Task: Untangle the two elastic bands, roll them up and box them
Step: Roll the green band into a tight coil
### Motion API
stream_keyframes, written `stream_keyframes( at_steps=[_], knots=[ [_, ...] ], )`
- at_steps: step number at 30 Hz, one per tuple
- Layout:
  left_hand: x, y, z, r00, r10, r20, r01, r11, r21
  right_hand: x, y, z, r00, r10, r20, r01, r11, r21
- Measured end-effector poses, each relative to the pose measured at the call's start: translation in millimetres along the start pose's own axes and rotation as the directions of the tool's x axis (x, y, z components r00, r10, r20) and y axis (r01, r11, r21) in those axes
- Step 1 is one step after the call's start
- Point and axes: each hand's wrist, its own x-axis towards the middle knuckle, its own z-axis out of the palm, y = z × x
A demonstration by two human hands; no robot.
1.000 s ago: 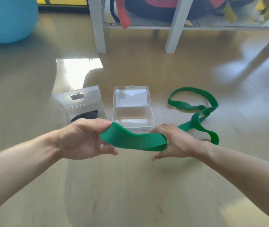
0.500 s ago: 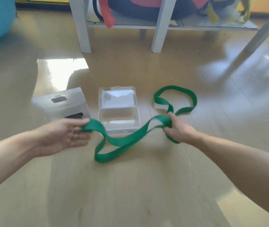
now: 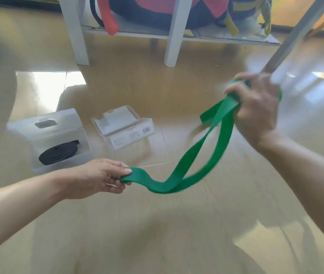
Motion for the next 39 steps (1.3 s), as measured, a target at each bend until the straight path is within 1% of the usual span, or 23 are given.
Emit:
stream_keyframes(
  at_steps=[1,2,3,4,5,6,7,8,9,10,11,12,13,14,15,17,19,21,24,27,30,35,39],
  knots=[
    [-4,-4,-5,1.0,-0.023,0.021,0.022,0.999,0.034,-17,-7,9,0.958,-0.042,0.283,0.064,0.996,-0.066],
    [-8,-9,-11,0.998,-0.05,0.044,0.047,0.996,0.074,-36,-13,20,0.808,-0.048,0.587,0.154,0.979,-0.131],
    [-14,-13,-18,0.994,-0.08,0.069,0.072,0.991,0.116,-55,-21,29,0.543,-0.022,0.84,0.25,0.958,-0.137],
    [-19,-18,-24,0.991,-0.105,0.084,0.092,0.985,0.149,-72,-32,33,0.203,0.008,0.979,0.307,0.949,-0.071],
    [-25,-22,-31,0.989,-0.123,0.082,0.108,0.98,0.165,-87,-44,35,-0.116,0.019,0.993,0.338,0.941,0.022],
    [-30,-26,-36,0.989,-0.128,0.068,0.115,0.98,0.163,-96,-55,38,-0.342,0.025,0.939,0.358,0.928,0.106],
    [-35,-29,-41,0.992,-0.12,0.049,0.112,0.983,0.145,-99,-63,43,-0.434,0.027,0.9,0.376,0.914,0.154],
    [-39,-31,-45,0.994,-0.105,0.022,0.102,0.988,0.113,-95,-71,48,-0.417,0.0,0.909,0.379,0.909,0.173],
    [-42,-32,-49,0.996,-0.087,-0.01,0.088,0.993,0.083,-87,-81,54,-0.311,-0.061,0.948,0.334,0.927,0.169],
    [-45,-33,-52,0.997,-0.068,-0.042,0.071,0.995,0.065,-73,-90,61,-0.129,-0.129,0.983,0.221,0.963,0.155],
    [-48,-33,-53,0.996,-0.054,-0.07,0.058,0.997,0.058,-58,-99,69,0.092,-0.185,0.978,0.086,0.98,0.177],
    [-50,-34,-54,0.994,-0.044,-0.098,0.049,0.997,0.056,-42,-111,76,0.296,-0.208,0.932,-0.021,0.974,0.224],
    [-52,-35,-54,0.991,-0.034,-0.13,0.042,0.998,0.056,-26,-124,84,0.457,-0.227,0.86,-0.052,0.958,0.281],
    [-53,-36,-53,0.986,-0.023,-0.164,0.033,0.998,0.059,-10,-134,93,0.559,-0.274,0.783,-0.001,0.944,0.331],
    [-53,-37,-51,0.98,-0.009,-0.2,0.021,0.998,0.056,3,-145,103,0.593,-0.336,0.732,0.089,0.931,0.355],
    [-53,-37,-47,0.961,0.03,-0.274,-0.021,0.999,0.036,17,-164,122,0.512,-0.36,0.779,0.176,0.932,0.315],
    [-52,-34,-44,0.935,0.067,-0.348,-0.071,0.997,0.0,16,-172,140,0.443,-0.291,0.848,0.191,0.955,0.228],
    [-52,-32,-43,0.912,0.073,-0.404,-0.1,0.994,-0.046,4,-178,145,0.477,-0.266,0.838,0.198,0.961,0.192],
    [-55,-37,-41,0.919,0.059,-0.39,-0.071,0.997,-0.016,-26,-187,143,0.52,-0.282,0.806,0.188,0.958,0.215],
    [-56,-46,-37,0.918,0.041,-0.395,-0.045,0.999,0.0,-54,-198,149,0.486,-0.313,0.816,0.076,0.945,0.318],
    [-53,-47,-37,0.904,0.04,-0.426,-0.054,0.998,-0.02,-68,-212,153,0.46,-0.372,0.806,0.046,0.917,0.397],
    [-50,-43,-37,0.895,0.032,-0.445,-0.049,0.998,-0.027,-61,-223,151,0.521,-0.339,0.783,-0.037,0.908,0.418],
    [-48,-42,-33,0.904,0.031,-0.427,-0.036,0.999,-0.005,-45,-222,140,0.524,-0.31,0.793,-0.047,0.919,0.391]
  ],
)
